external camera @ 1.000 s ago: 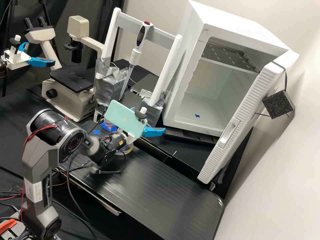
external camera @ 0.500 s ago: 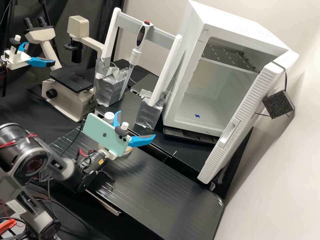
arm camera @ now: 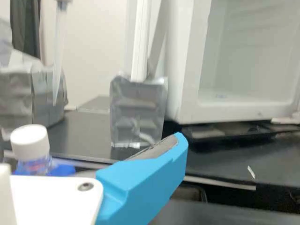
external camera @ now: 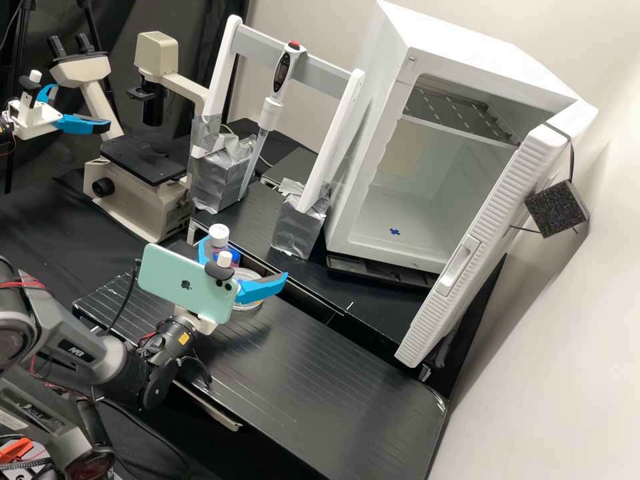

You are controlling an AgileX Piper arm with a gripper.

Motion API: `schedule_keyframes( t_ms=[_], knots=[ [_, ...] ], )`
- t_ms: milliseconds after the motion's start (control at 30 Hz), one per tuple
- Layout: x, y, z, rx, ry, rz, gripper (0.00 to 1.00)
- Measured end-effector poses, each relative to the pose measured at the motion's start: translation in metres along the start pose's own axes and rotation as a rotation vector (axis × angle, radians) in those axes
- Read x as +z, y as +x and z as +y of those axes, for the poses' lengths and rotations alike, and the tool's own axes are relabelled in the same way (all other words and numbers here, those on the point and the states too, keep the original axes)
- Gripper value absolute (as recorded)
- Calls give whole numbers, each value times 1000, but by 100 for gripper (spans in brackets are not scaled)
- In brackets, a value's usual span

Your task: Move the petri dish to the incubator

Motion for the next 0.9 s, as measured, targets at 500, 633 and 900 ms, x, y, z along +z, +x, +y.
schedule_keyframes(
  t_ms=[500, 633, 900],
  knots=[
    [21, -11, -1, -113, 21, -78, 100],
    [22, -11, -1, -116, 28, -84, 100],
    [27, -5, -10, -150, 39, -74, 100]
  ],
)
